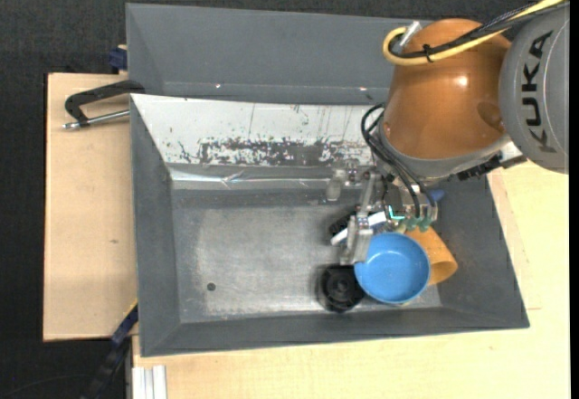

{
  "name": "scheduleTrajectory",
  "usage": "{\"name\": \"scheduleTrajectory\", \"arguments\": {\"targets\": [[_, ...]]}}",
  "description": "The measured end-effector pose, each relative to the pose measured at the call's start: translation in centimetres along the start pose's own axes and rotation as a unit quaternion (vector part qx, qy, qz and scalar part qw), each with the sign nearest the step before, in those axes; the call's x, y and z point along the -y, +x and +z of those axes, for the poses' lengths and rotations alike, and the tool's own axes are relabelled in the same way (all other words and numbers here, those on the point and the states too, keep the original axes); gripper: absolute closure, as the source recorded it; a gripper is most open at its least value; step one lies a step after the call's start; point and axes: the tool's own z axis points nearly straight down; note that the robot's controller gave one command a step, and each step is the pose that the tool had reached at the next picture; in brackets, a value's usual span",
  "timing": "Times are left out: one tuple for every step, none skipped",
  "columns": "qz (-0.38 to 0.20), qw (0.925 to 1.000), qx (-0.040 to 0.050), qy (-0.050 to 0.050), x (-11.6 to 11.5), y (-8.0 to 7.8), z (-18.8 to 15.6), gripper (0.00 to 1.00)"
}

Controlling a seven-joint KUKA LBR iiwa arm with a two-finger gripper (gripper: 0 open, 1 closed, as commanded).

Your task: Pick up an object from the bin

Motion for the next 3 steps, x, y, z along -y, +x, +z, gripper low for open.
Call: {"name": "scheduleTrajectory", "arguments": {"targets": [[-0.155, 0.988, 0.0, 0.0, 1.0, 0.4, 13.2, 0.0], [-0.249, 0.9685, 0.0055, 0.001, 1.1, 0.9, 11.0, 0.0], [-0.249, 0.9686, 0.005, 0.001, 1.1, 1.0, 11.0, 0.0]]}}
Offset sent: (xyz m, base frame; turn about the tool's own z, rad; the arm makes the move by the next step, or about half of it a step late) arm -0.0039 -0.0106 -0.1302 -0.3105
